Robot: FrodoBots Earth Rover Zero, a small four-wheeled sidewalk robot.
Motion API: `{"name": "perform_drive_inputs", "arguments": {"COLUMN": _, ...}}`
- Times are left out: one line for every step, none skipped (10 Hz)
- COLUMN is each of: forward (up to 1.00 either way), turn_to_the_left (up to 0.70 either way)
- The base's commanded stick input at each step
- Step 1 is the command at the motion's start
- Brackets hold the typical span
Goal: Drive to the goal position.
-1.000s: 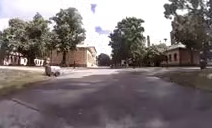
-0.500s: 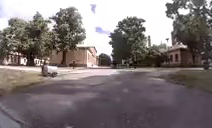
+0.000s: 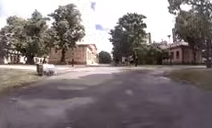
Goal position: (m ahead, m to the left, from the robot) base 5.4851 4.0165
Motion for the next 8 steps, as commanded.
{"name": "perform_drive_inputs", "arguments": {"forward": 0.7, "turn_to_the_left": 0.0}}
{"name": "perform_drive_inputs", "arguments": {"forward": 0.7, "turn_to_the_left": 0.0}}
{"name": "perform_drive_inputs", "arguments": {"forward": 0.7, "turn_to_the_left": 0.0}}
{"name": "perform_drive_inputs", "arguments": {"forward": 0.7, "turn_to_the_left": 0.0}}
{"name": "perform_drive_inputs", "arguments": {"forward": 0.7, "turn_to_the_left": 0.0}}
{"name": "perform_drive_inputs", "arguments": {"forward": 0.7, "turn_to_the_left": 0.0}}
{"name": "perform_drive_inputs", "arguments": {"forward": 0.7, "turn_to_the_left": 0.0}}
{"name": "perform_drive_inputs", "arguments": {"forward": 0.7, "turn_to_the_left": 0.0}}
